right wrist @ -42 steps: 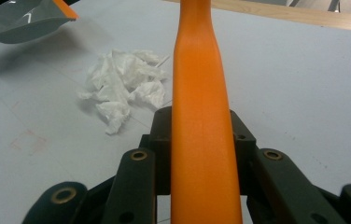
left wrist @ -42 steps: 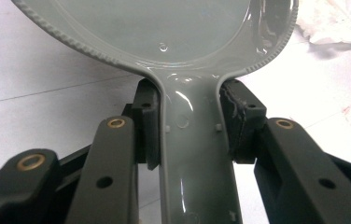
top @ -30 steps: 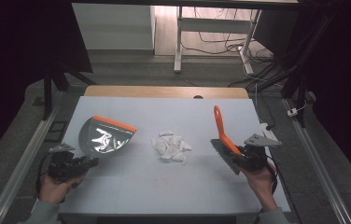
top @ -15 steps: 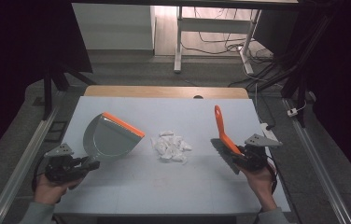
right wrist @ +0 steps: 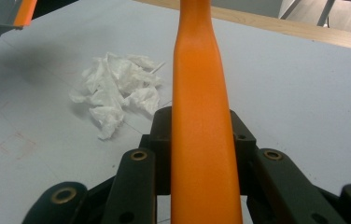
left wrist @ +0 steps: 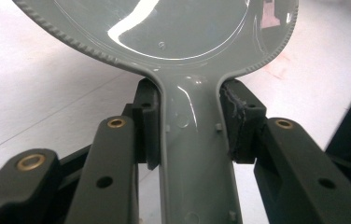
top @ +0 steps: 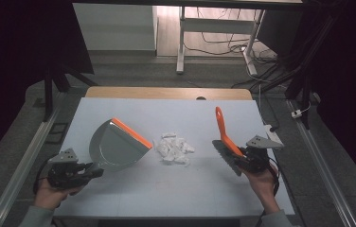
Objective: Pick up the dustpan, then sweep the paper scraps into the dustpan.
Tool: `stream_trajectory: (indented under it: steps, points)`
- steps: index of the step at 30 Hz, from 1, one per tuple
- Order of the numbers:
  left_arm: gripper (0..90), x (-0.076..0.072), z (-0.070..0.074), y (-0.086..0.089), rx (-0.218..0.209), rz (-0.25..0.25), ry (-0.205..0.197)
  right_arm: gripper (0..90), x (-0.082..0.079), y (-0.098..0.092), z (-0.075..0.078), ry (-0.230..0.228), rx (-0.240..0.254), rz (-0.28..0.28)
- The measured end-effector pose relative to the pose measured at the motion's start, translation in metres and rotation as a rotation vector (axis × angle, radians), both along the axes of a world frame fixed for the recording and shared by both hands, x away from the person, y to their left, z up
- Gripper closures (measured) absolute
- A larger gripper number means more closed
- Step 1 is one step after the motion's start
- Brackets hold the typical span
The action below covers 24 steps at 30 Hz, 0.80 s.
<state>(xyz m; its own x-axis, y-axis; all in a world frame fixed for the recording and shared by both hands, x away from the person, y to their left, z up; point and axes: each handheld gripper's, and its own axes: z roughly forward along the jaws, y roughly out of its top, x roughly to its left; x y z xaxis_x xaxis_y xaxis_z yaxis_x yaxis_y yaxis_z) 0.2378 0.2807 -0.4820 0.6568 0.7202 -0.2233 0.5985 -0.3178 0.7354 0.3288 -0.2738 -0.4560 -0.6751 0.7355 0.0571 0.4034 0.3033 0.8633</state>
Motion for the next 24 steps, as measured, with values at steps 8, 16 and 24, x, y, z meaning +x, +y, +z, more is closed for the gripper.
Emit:
stream_trajectory:
  steps: [8, 16, 24]
  points:
    - [61.4, -0.003, -0.002, -0.006, 0.019, -0.063, 0.019, 70.1, 0.005, 0.006, 0.003, -0.008, -0.001, 0.004]
    - [61.4, -0.003, -0.005, -0.012, 0.046, -0.098, 0.043, 70.1, 0.019, 0.024, 0.006, -0.004, 0.003, -0.001]
    - [61.4, -0.001, -0.009, -0.020, 0.057, -0.130, 0.066, 70.1, 0.028, 0.038, 0.005, 0.009, 0.002, 0.001]
